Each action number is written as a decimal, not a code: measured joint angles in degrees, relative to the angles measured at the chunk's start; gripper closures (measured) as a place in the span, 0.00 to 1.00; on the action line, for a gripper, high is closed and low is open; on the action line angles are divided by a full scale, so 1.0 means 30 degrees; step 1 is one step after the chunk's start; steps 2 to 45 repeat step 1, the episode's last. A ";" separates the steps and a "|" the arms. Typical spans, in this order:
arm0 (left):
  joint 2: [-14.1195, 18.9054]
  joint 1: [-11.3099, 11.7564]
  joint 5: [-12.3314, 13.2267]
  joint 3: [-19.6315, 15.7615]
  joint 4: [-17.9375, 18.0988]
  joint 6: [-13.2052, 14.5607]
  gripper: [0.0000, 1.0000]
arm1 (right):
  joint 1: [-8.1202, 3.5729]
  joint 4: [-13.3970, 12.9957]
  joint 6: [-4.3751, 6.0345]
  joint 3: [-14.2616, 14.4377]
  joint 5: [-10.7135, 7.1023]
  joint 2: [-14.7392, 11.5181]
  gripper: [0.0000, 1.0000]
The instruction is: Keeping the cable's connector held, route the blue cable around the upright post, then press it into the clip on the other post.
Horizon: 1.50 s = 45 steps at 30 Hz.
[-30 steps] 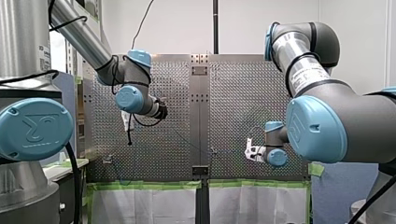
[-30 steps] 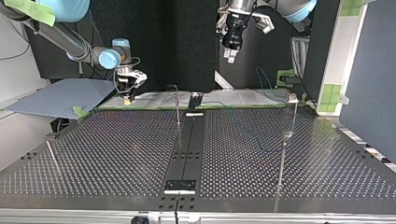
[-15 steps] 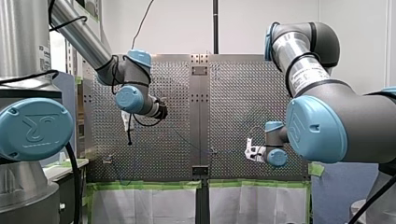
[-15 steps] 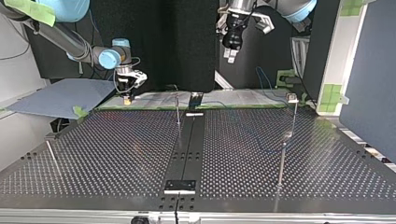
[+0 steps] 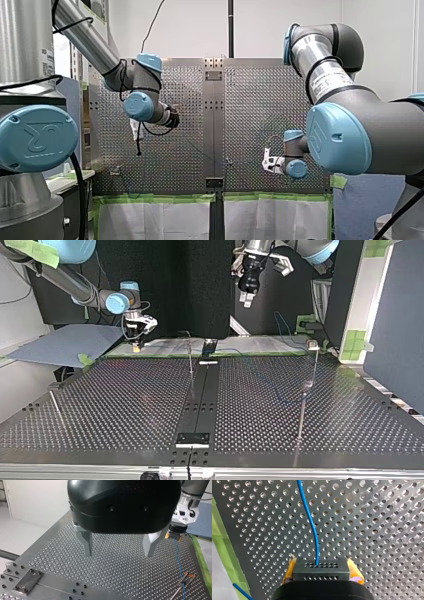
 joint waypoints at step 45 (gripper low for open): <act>0.0000 0.0000 -0.0001 0.0000 0.0000 0.0000 0.00 | 0.0001 0.0000 0.0000 0.0001 0.0001 -0.0001 1.00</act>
